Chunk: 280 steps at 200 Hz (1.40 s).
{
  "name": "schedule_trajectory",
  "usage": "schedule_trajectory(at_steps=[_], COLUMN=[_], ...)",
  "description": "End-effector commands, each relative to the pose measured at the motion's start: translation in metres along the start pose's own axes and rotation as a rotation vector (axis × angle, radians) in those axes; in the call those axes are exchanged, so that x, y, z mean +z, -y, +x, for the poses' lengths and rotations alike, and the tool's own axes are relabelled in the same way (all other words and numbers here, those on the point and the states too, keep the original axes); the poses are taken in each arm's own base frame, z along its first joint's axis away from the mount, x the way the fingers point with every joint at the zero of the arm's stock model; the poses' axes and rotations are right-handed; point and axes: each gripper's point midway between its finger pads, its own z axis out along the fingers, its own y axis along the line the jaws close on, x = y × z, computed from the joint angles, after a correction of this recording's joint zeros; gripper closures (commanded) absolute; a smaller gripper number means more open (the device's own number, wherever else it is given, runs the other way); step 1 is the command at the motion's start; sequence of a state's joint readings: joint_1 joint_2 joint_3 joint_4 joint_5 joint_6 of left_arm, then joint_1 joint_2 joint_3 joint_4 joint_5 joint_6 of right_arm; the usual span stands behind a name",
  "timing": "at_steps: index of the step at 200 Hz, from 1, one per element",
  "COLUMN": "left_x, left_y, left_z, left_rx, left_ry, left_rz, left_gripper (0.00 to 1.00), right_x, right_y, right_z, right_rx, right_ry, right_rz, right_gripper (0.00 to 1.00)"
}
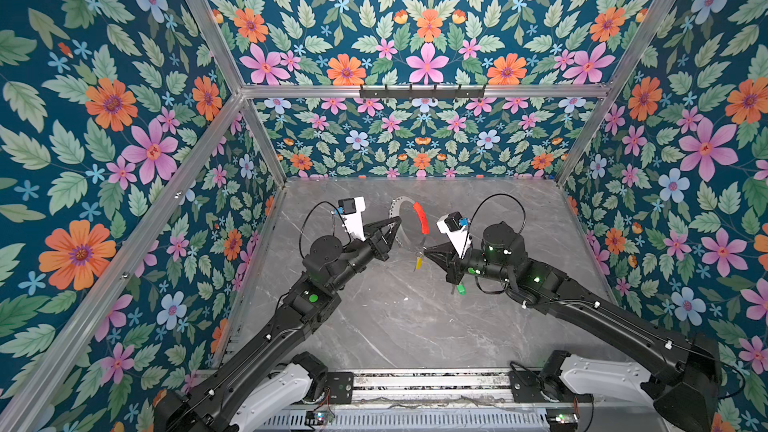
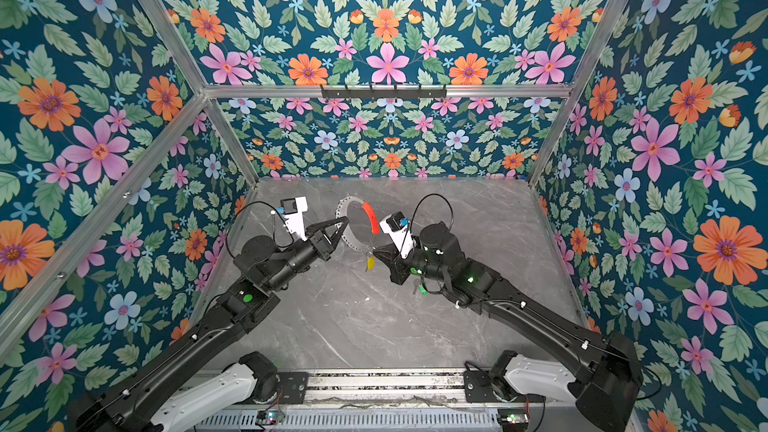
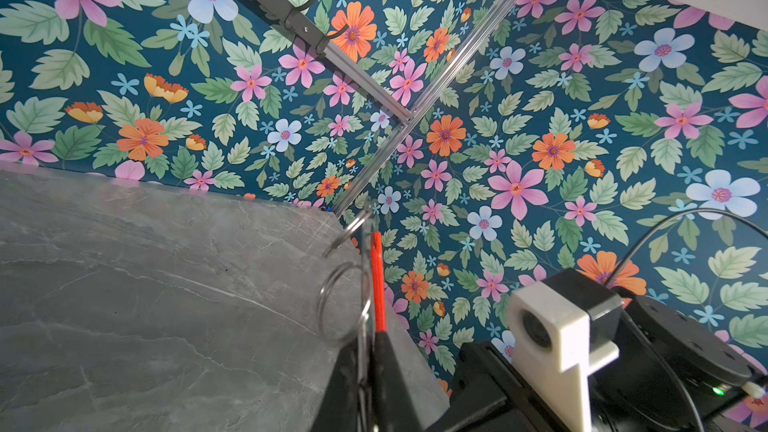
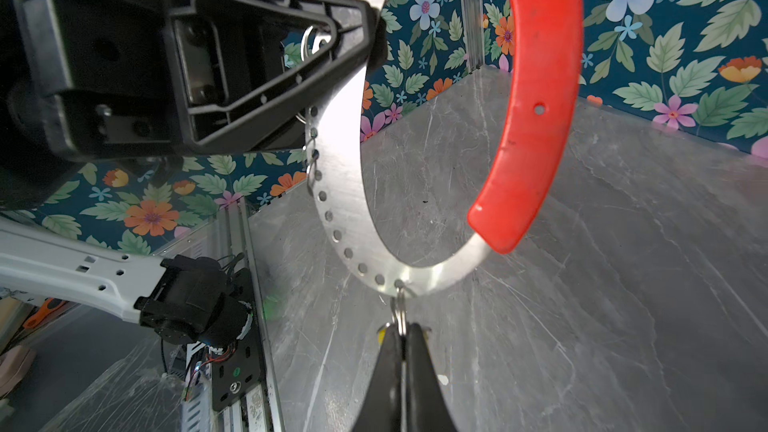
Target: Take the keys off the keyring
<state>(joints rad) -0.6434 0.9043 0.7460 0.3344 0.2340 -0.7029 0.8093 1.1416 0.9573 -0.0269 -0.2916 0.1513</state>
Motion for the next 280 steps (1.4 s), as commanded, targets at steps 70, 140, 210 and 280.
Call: schedule_trajectory(at_steps=[70,140,210,280], left_x=[-0.002,-0.017,-0.033,-0.018], left_y=[-0.008,-0.032,-0.026,0.055], left_z=[0.008,0.036,0.043,0.049], left_rx=[-0.016,0.013,0.153,0.312], left_ry=[-0.022,-0.111,-0.142,-0.255], left_rz=[-0.029,-0.122,-0.083,0.367], left_gripper=[0.65,0.55,0.55,0.57], right_x=[-0.013,-0.027,-0.039,-0.050], right_y=[0.011,0.026,0.022,-0.014], right_z=[-0.030,-0.036,-0.028,-0.018], right_rx=[-0.043,-0.031,-0.016,-0.023], right_ry=[0.164,0.172,0.091,0.002], right_rz=[0.087,0.130,-0.003,-0.275], right_gripper=[1.00,1.00,1.00,1.00])
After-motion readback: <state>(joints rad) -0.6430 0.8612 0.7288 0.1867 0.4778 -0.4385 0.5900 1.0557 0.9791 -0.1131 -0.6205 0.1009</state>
